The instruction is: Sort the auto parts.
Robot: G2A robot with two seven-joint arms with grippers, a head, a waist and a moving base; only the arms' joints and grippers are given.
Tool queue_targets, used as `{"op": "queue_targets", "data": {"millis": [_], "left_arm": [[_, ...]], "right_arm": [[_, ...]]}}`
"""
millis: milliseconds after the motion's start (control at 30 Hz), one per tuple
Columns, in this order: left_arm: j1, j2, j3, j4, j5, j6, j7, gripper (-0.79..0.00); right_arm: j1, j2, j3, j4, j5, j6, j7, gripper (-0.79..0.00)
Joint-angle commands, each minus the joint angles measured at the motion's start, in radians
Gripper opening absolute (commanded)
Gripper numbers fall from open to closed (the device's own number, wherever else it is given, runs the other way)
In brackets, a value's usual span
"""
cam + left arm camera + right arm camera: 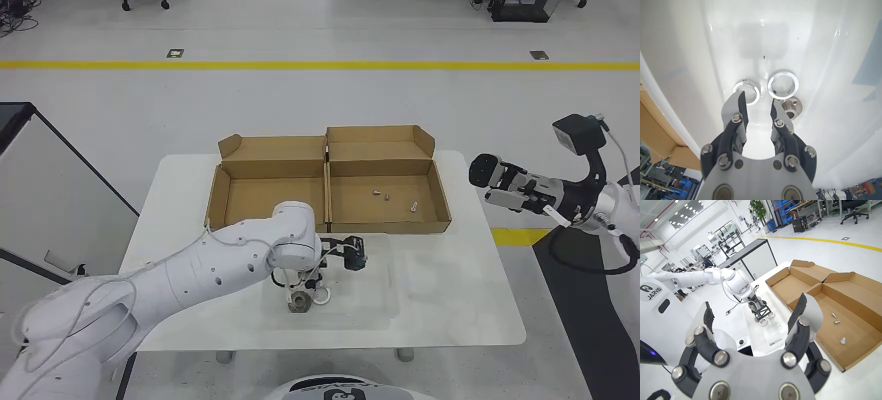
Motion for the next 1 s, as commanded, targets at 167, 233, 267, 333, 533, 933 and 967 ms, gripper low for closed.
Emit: {"op": "queue_targets", "data": {"millis": [167,233,267,333,533,933,967], "left_arm": [[-0.009,-0.017,0.038,0.011,-0.017,-0.016,0.016,-0.489],[-0.015,-0.021,0.054,0.007,-0.017,-0.029,0.029,-0.486],[-0.017,-0.023,0.059,0.008,-0.019,-0.035,0.035,-0.483],[-0.010,-0.026,0.059,0.004,-0.009,-0.051,0.051,-0.471],[0.011,-0.036,0.059,0.012,0.036,-0.069,0.069,-0.462],[0.020,-0.051,0.059,0.032,0.086,-0.074,0.074,-0.446],[0.016,-0.051,0.059,0.032,0.077,-0.077,0.077,-0.443]], "right_arm": [[0.000,0.000,0.000,0.000,0.000,0.000,0.000,0.000],[0.000,0.000,0.000,0.000,0.000,0.000,0.000,0.000],[0.000,0.000,0.000,0.000,0.000,0.000,0.000,0.000],[0.000,0.000,0.000,0.000,0.000,0.000,0.000,0.000],[0.000,0.000,0.000,0.000,0.000,0.000,0.000,0.000],[0.000,0.000,0.000,0.000,0.000,0.000,0.000,0.000],[0.000,0.000,0.000,0.000,0.000,0.000,0.000,0.000]]}}
